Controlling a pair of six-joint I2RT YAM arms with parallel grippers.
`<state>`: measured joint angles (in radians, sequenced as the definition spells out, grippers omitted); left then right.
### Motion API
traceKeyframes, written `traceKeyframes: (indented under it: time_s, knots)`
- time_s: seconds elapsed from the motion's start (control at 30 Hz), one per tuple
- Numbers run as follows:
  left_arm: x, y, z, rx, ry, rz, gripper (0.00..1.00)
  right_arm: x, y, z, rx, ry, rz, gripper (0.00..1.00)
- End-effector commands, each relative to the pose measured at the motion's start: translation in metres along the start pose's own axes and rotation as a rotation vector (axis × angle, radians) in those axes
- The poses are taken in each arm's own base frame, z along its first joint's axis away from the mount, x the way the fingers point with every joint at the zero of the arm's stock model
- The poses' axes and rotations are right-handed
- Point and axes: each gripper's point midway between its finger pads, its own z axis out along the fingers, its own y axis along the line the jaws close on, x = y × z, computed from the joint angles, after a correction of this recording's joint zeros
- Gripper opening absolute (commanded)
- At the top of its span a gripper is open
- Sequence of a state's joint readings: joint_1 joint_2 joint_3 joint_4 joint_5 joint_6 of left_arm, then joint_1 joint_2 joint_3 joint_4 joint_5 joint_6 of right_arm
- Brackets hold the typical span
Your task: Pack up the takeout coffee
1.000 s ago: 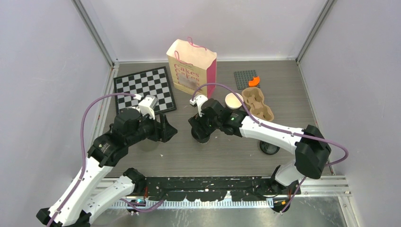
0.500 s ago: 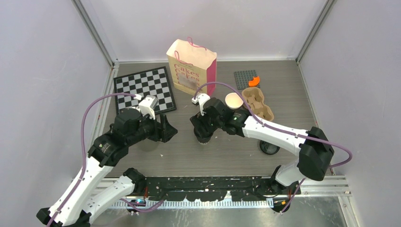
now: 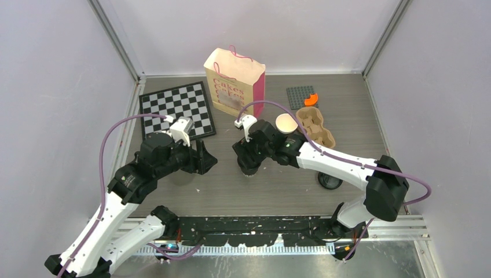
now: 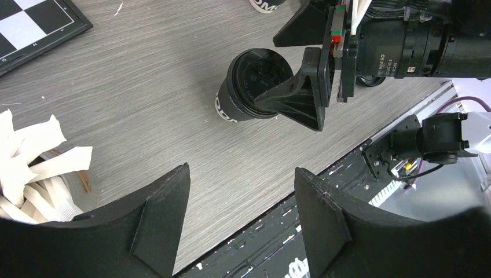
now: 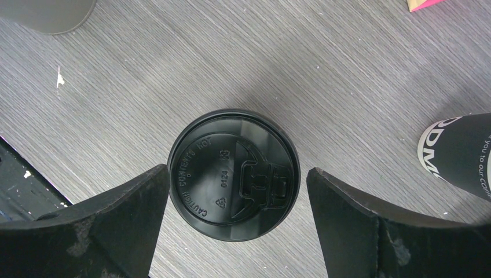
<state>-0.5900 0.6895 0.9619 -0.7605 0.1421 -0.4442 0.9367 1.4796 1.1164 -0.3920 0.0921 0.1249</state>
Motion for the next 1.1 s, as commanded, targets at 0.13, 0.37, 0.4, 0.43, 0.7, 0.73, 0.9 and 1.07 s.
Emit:
traceKeyframes:
  time_s: [0.13, 0.37, 0.4, 0.43, 0.7, 0.73, 0.9, 1.07]
  knots:
    - [-0.008, -0.004, 0.003, 0.014, -0.028, 0.012, 0.68, 0.002, -0.001, 0.004, 0.035, 0.007, -0.043, 0.93]
    - [-0.009, -0.004, 0.004, 0.014, -0.026, 0.013, 0.68, 0.008, -0.001, 0.010, 0.044, 0.021, -0.054, 0.93]
    - [-0.009, -0.004, 0.004, 0.015, -0.025, 0.013, 0.68, 0.008, -0.001, 0.010, 0.046, 0.024, -0.055, 0.93]
    - [-0.009, -0.004, 0.004, 0.015, -0.026, 0.014, 0.68, 0.009, -0.001, 0.011, 0.047, 0.025, -0.056, 0.91]
    - [-0.008, -0.003, 0.002, 0.011, -0.031, 0.013, 0.68, 0.001, -0.009, 0.012, 0.097, 0.006, -0.056, 0.82]
    - [-0.008, -0.003, 0.002, 0.012, -0.030, 0.014, 0.68, -0.001, -0.012, 0.013, 0.109, 0.002, -0.057, 0.81]
    - [-0.007, -0.003, 0.003, 0.012, -0.032, 0.008, 0.68, -0.024, -0.030, 0.021, 0.143, -0.028, -0.020, 0.79]
    - [-0.006, -0.002, 0.001, 0.011, -0.035, 0.008, 0.68, -0.043, -0.059, 0.032, 0.173, -0.052, 0.059, 0.79]
